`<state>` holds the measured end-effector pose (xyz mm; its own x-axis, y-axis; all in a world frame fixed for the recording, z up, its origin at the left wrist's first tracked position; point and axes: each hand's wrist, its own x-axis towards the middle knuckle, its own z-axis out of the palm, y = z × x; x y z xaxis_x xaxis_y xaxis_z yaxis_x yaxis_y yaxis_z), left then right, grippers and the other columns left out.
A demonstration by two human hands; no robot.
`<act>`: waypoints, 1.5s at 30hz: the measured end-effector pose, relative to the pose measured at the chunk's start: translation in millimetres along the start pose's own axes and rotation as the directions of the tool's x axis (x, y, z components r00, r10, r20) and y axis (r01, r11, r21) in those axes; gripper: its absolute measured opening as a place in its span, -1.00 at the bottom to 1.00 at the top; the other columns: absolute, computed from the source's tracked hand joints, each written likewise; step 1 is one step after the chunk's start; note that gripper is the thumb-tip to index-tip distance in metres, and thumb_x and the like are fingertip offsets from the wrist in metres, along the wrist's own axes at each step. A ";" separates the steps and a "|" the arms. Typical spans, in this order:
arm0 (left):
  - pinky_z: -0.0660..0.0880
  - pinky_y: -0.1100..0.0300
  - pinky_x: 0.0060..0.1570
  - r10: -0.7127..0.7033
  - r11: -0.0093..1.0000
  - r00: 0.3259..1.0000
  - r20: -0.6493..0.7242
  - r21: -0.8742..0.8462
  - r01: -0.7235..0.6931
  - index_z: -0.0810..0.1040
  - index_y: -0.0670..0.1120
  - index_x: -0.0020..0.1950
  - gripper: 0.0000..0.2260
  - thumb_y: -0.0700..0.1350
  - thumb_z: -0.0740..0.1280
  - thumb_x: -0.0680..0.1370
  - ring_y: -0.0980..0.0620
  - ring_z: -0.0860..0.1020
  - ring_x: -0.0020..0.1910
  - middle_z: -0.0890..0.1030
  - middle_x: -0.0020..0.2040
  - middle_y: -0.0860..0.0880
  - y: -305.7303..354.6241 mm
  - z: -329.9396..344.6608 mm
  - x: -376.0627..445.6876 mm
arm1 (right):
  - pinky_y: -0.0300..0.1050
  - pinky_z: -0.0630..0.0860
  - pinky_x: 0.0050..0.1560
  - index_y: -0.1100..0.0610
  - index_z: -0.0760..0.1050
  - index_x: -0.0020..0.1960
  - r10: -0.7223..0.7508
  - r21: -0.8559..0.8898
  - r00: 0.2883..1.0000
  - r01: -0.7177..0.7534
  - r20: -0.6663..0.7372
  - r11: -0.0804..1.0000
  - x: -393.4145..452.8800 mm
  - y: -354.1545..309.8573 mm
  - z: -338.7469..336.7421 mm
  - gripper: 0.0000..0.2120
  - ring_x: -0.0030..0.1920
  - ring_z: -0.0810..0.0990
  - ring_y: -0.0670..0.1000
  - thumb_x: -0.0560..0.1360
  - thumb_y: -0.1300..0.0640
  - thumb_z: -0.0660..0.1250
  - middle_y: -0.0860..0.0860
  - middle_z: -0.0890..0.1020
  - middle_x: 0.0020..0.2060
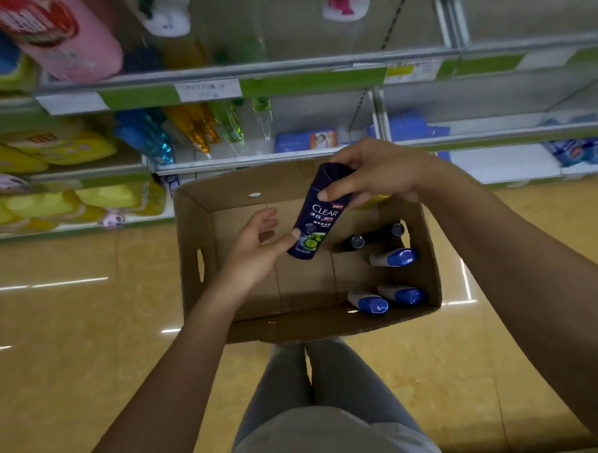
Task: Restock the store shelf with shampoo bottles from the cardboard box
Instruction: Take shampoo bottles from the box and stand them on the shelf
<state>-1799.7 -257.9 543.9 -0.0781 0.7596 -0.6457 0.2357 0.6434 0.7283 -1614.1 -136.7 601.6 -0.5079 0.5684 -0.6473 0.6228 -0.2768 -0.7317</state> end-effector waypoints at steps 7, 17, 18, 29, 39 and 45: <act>0.47 0.33 0.06 0.072 0.996 0.955 0.289 -0.072 -0.054 0.38 0.20 0.27 -0.49 -0.02 0.48 0.39 0.30 0.54 0.12 0.57 0.14 0.25 21.9 -29.7 -53.4 | -0.08 0.65 -0.03 0.22 0.56 0.14 -0.056 0.049 0.997 0.053 0.060 0.997 -35.7 -61.5 -1.1 -0.72 0.02 0.69 0.02 0.45 0.18 0.43 0.11 0.71 -0.02; 0.54 0.34 -0.11 0.373 0.900 0.928 -0.014 -0.235 -0.366 0.54 0.14 0.08 -0.67 0.05 0.44 0.33 0.23 0.63 -0.03 0.67 -0.04 0.19 81.6 -63.5 -107.7 | -0.10 0.62 -0.09 0.17 0.52 0.15 -0.224 0.394 0.939 0.316 -0.263 0.863 -73.9 -134.2 22.1 -0.58 -0.04 0.69 -0.01 0.36 0.03 0.47 0.02 0.71 -0.11; 0.56 0.30 -0.10 0.405 0.890 0.912 -0.063 -0.201 -0.409 0.54 0.13 0.09 -0.67 0.08 0.45 0.34 0.20 0.63 -0.03 0.67 -0.03 0.17 86.0 -65.4 -111.4 | -0.10 0.62 -0.08 0.18 0.50 0.19 -0.232 0.435 0.928 0.344 -0.292 0.832 -77.5 -139.9 26.6 -0.53 -0.07 0.69 -0.02 0.34 0.02 0.47 0.01 0.70 -0.10; 0.51 0.33 -0.14 0.602 0.798 0.757 -0.253 0.217 -0.562 0.39 0.11 0.23 -0.52 0.25 0.38 0.40 0.27 0.54 -0.08 0.54 0.03 0.17 116.9 -67.9 -151.3 | 0.17 0.61 0.05 0.17 0.43 0.11 -0.333 0.499 0.861 0.498 -0.385 0.710 -110.9 -178.4 39.9 -0.80 0.06 0.62 0.17 0.51 0.29 0.33 0.30 0.57 0.19; 0.58 0.19 -0.05 0.639 0.765 0.745 -0.191 0.057 -0.641 0.41 0.06 0.17 -0.57 0.04 0.50 0.39 0.19 0.60 -0.04 0.58 0.04 0.14 134.9 -69.3 -170.7 | 0.09 0.60 0.07 0.23 0.39 0.25 -0.491 0.596 0.816 0.566 -0.305 0.570 -132.3 -184.1 27.9 -0.74 0.17 0.61 0.17 0.57 0.28 0.20 0.26 0.55 0.26; 0.56 0.05 0.09 0.596 0.703 0.800 0.070 -0.527 -0.478 0.47 -0.06 0.23 -0.68 -0.06 0.33 0.49 -0.10 0.65 -0.06 0.67 0.04 -0.14 149.9 -80.4 -181.0 | -0.02 0.57 0.11 0.10 0.35 0.34 -0.550 0.617 0.803 0.556 -0.227 0.557 -146.1 -196.3 14.7 -0.63 0.11 0.56 0.10 0.57 0.02 0.21 0.16 0.55 0.16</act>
<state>-1828.2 -291.3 788.4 0.1463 0.9844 -0.0981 -0.3071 0.1395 0.9414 -1670.9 -176.7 836.6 -0.6154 0.7852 -0.0689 -0.3025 -0.3160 -0.8992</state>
